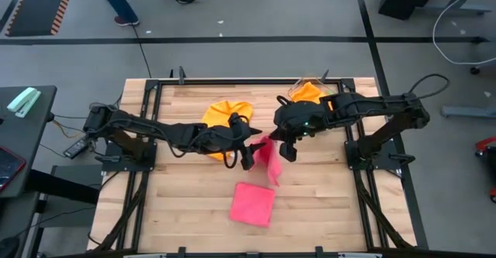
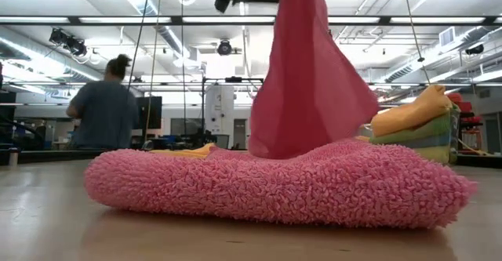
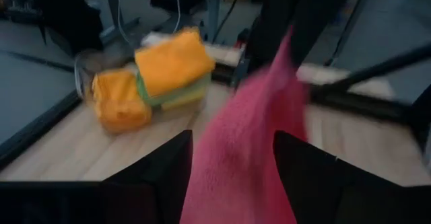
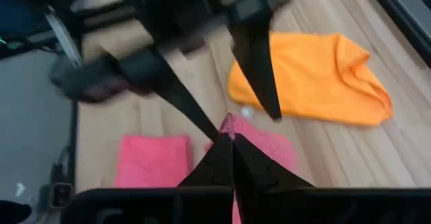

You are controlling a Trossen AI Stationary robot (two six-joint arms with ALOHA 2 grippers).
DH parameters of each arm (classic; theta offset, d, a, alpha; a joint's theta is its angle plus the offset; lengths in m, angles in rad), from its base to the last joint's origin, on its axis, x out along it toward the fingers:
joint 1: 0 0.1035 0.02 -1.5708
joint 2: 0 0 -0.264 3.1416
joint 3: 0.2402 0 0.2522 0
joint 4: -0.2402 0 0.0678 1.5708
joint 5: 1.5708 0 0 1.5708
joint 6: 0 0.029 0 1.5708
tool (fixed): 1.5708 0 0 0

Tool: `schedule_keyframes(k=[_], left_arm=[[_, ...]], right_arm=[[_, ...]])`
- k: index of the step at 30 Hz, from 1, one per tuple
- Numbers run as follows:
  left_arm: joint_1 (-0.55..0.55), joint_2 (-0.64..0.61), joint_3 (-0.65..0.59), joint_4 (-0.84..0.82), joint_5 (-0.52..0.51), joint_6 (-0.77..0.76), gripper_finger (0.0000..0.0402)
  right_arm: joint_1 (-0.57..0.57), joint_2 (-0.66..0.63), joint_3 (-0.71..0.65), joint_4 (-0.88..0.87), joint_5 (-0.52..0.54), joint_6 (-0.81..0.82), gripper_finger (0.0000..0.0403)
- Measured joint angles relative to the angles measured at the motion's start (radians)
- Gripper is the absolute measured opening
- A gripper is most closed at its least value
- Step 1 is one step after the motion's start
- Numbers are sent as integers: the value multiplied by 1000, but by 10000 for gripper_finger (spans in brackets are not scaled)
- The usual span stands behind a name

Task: Fold microfiber towels
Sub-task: Fold the right pink towel

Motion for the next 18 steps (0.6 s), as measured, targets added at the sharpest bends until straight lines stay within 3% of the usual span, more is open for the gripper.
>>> schedule_keyframes(k=[18], left_arm=[[0, 48, -1, -286, 1, 18, 134]], right_arm=[[-1, -1, 228, -94, -11, 39, 2]])
